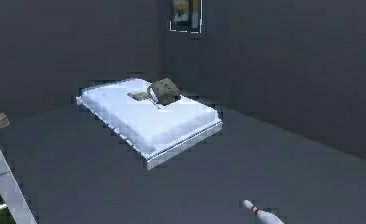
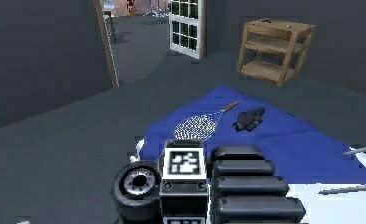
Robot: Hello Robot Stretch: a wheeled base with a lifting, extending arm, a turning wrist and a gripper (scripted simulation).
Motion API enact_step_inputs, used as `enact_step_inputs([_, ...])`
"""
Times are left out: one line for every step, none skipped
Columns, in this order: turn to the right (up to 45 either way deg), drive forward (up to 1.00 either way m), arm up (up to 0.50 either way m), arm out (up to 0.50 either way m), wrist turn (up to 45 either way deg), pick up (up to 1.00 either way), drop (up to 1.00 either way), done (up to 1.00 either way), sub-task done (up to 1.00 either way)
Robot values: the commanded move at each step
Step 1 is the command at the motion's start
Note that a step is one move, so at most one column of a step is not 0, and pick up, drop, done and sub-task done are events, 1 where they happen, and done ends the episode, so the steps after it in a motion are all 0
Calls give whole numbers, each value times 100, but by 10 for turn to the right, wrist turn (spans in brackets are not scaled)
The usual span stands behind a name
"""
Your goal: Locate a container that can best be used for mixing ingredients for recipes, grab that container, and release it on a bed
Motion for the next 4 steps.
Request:
enact_step_inputs([-450,0,0,0,0,0,0,0,0])
enact_step_inputs([-450,0,0,0,0,0,0,0,0])
enact_step_inputs([-450,0,0,0,0,0,0,0,0])
enact_step_inputs([-420,0,0,0,0,0,0,0,0])
